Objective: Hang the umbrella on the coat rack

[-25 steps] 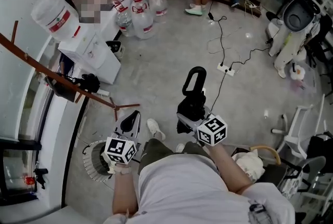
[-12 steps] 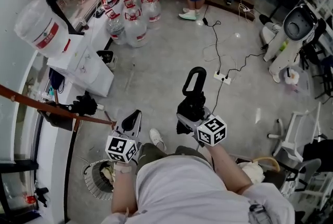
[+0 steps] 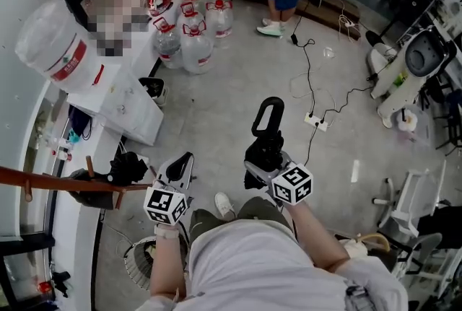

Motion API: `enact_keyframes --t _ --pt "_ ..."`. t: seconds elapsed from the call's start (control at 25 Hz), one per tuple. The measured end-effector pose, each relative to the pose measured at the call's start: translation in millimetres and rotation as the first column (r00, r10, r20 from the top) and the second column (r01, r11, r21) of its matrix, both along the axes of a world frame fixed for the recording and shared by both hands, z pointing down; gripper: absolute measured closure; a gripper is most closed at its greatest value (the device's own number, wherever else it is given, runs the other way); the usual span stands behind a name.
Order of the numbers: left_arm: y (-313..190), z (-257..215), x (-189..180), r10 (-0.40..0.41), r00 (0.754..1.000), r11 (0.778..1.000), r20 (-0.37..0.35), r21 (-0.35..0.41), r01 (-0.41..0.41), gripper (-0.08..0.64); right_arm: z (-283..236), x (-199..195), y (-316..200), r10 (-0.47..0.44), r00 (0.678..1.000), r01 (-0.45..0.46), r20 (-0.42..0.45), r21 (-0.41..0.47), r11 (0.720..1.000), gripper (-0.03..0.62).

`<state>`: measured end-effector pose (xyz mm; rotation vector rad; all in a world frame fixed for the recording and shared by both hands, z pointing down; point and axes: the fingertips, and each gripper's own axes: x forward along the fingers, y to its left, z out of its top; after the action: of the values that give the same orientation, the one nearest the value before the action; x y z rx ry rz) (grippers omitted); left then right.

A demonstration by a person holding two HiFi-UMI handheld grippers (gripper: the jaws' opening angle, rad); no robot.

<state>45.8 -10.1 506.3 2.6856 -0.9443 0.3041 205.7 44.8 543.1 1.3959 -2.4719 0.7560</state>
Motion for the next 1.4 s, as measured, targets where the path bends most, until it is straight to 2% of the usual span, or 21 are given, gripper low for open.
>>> enact_keyframes --t 0.24,0.4,0.64,0.84,0.96,1.08,1.2,1.4 --pt "-13 2 -10 -0.002 1.000 1.000 0.003 -0.010 0.002 0.557 -6 -11 -27 -0.027 0.999 0.027 -0.024 0.005 1.000 0.333" --pt "-21 6 -20 -0.041 0.999 0.999 -0.009 -0.015 0.040 0.557 -4 -19 -46 -0.063 0.998 0.063 -0.020 0.001 0.998 0.333" --pt "-45 8 -44 -0.164 0.986 0.986 -0.011 -0.028 0.164 0.557 -6 -43 -98 -0.191 0.981 0.191 -0.027 0.003 0.982 0.333" --pt "-69 11 -68 -0.298 0.955 0.954 -0.001 -0.043 0.297 0.557 -4 -78 -149 -0.347 0.938 0.347 -0.015 -0.005 0.938 0.333" --pt "-82 15 -81 -0.379 0.925 0.924 0.006 -0.054 0.379 0.557 0 -102 -175 -0.451 0.892 0.451 -0.008 -0.013 0.892 0.333" --pt "-92 18 -97 -0.472 0.881 0.879 0.018 -0.059 0.473 0.557 3 -127 -197 -0.559 0.829 0.559 0.000 -0.021 0.829 0.333" --pt "-94 14 -115 -0.574 0.818 0.816 0.025 -0.058 0.575 0.557 6 -155 -210 -0.665 0.747 0.665 0.008 -0.032 0.746 0.333" --pt "-87 12 -147 -0.718 0.696 0.693 0.035 -0.059 0.718 0.557 9 -207 -225 -0.806 0.592 0.806 0.015 -0.037 0.591 0.333"
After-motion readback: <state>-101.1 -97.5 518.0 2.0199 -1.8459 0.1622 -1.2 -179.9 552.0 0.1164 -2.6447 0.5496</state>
